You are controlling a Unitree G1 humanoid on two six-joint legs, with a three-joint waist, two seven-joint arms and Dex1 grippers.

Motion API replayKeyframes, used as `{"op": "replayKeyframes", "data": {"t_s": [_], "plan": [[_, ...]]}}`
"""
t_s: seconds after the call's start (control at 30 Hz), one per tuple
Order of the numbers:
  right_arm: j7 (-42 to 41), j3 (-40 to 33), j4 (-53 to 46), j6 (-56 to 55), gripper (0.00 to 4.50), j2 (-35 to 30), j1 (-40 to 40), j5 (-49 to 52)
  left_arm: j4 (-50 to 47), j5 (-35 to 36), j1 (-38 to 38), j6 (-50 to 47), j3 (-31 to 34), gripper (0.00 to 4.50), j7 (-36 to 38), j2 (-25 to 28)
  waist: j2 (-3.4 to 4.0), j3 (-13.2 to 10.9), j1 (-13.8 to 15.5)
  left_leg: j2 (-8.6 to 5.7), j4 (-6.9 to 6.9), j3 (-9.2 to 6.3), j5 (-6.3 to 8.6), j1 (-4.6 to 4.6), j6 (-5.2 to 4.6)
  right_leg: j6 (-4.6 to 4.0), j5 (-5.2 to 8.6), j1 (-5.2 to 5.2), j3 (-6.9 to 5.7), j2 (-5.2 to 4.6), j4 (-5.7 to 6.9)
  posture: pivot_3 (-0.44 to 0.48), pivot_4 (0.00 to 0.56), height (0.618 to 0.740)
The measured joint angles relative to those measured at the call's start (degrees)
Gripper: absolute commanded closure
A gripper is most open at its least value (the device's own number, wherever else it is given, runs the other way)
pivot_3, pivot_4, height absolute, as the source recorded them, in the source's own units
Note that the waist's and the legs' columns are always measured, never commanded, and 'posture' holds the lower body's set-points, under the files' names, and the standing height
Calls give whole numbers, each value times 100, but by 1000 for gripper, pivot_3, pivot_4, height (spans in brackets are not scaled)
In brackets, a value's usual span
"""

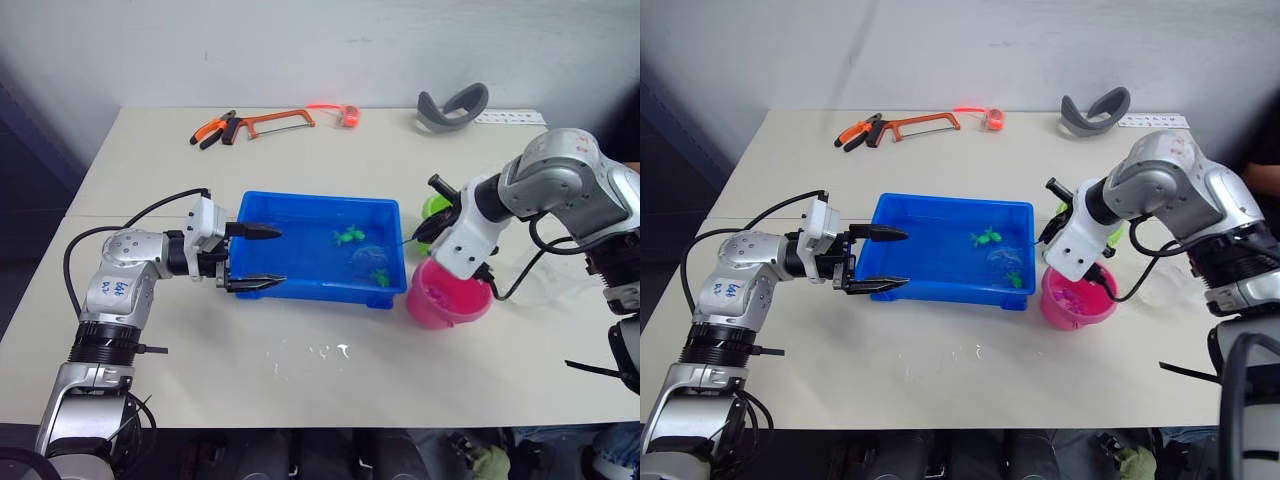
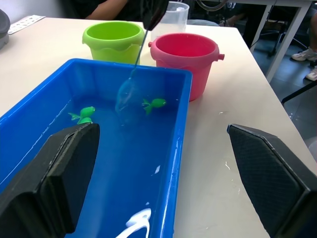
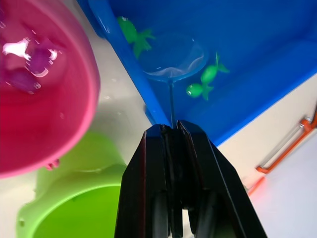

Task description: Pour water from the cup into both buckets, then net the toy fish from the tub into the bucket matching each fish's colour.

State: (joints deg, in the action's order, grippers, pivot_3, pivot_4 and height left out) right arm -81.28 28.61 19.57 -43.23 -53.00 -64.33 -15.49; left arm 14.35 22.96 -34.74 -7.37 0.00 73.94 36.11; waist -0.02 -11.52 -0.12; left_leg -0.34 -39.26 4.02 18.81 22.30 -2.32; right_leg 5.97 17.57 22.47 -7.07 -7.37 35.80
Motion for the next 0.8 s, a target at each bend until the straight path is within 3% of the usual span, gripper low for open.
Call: {"op": "replayKeyframes", "data": {"t_s": [0.27, 0.8], "plan": [[-671, -13, -572, 953, 4500, -110, 202, 683, -3, 1, 23, 2, 0, 14, -23, -24, 0, 0, 2, 0, -5, -1, 0, 0, 0, 0, 0, -1, -2, -2, 3, 0, 150, 740], [-733, -500, -780, 3711, 4500, -22, 445, 1286, -43, 6, 170, -8, 5, 14, -88, -21, 0, 0, 1, -1, -7, -1, 0, 1, 0, 0, 0, 0, -2, -3, 6, 0, 150, 740]]}}
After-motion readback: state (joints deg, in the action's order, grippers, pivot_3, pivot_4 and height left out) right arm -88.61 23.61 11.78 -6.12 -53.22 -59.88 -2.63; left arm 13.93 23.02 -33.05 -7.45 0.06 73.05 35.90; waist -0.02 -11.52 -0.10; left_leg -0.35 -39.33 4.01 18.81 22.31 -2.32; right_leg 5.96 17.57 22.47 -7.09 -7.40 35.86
